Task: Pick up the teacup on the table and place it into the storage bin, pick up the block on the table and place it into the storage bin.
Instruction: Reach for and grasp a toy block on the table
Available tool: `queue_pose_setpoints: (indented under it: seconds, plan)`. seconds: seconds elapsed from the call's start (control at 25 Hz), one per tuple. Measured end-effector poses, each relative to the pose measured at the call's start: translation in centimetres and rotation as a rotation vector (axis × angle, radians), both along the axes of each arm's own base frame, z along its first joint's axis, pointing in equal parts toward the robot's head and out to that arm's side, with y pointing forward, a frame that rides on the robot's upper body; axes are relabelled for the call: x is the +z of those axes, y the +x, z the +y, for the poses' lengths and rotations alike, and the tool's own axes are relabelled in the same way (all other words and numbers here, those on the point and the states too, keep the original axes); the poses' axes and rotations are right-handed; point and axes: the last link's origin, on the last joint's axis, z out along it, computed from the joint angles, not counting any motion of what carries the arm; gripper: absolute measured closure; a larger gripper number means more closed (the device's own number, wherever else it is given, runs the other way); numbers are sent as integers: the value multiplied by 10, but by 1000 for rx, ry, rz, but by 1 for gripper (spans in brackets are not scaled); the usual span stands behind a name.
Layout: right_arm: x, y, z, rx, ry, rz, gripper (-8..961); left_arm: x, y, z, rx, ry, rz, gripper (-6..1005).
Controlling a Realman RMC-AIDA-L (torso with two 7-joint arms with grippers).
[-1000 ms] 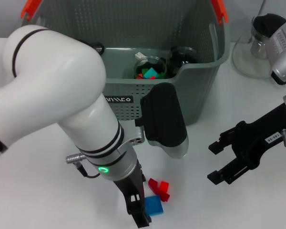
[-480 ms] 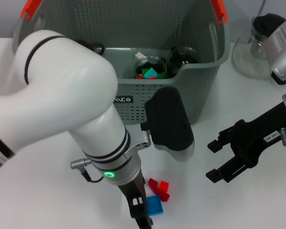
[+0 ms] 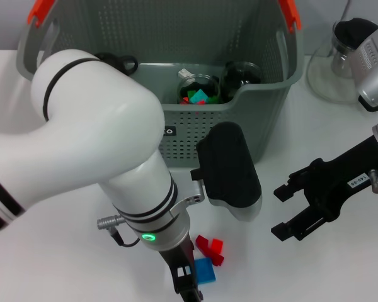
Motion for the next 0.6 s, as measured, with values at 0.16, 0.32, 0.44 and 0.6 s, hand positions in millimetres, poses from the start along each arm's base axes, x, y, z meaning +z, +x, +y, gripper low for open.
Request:
queue_pose_setpoints:
  seconds: [0.16, 0.32, 0.44, 0.6]
  plan:
    - [0, 1, 0, -3, 1, 1, 15, 0, 0, 0, 3, 1, 0, 126]
    - [-1, 1, 0, -3, 2, 2, 15, -2, 0, -1, 2, 0, 2, 128]
    - [-2, 0, -1, -3, 1, 3, 15, -3, -1, -1, -1, 0, 4, 138]
    - [-2, -1, -1, -1, 0, 4, 14, -4, 1, -1, -6, 5, -1, 150]
